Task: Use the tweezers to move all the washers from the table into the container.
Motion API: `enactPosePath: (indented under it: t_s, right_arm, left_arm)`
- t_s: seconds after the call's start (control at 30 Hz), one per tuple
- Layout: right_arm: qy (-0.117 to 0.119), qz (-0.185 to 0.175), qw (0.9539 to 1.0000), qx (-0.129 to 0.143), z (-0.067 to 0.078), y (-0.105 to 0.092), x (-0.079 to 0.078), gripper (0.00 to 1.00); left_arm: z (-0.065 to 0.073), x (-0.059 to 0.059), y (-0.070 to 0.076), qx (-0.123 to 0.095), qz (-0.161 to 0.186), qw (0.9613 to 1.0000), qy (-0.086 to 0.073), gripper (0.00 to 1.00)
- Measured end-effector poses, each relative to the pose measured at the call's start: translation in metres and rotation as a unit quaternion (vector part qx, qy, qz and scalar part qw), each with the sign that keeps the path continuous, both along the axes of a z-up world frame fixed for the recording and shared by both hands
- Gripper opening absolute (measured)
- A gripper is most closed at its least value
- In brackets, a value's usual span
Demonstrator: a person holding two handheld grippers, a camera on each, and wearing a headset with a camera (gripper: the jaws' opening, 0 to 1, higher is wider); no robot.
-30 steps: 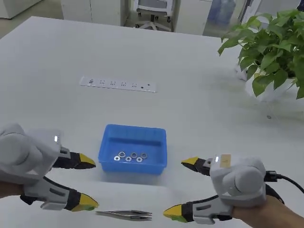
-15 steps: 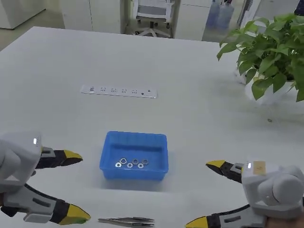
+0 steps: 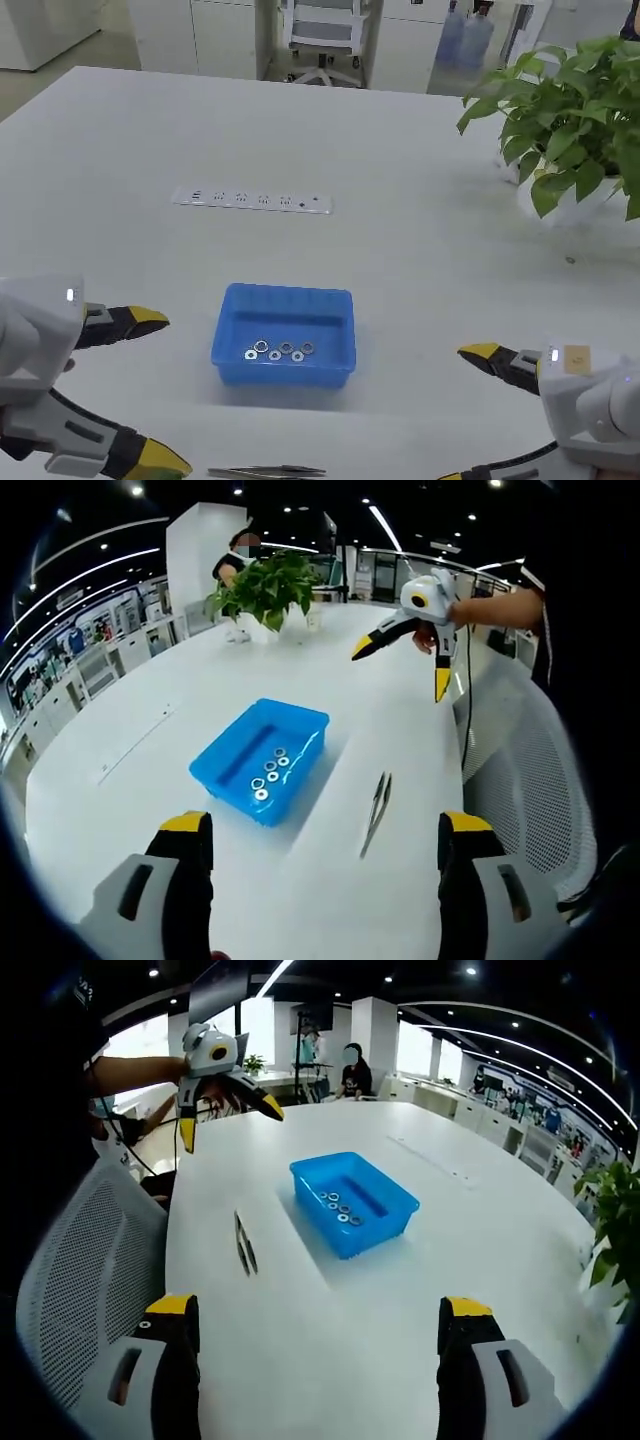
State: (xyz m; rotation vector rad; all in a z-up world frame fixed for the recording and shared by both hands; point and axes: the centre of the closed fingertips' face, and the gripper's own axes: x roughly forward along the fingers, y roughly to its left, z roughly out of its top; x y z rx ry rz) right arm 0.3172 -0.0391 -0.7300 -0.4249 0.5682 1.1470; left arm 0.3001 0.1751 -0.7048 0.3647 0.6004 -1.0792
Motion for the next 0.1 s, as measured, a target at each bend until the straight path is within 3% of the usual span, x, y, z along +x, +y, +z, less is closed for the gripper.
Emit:
enactPosePath:
  t_s: [0.1]
  right_arm:
    - [0.0,0.001,1.0,0.0,-0.0006,0.0004,0.0001,1.0]
  left_arm:
    - [-0.0013,-0.001,0.0007,0.004,-0.001,1.0,0.003,0.99]
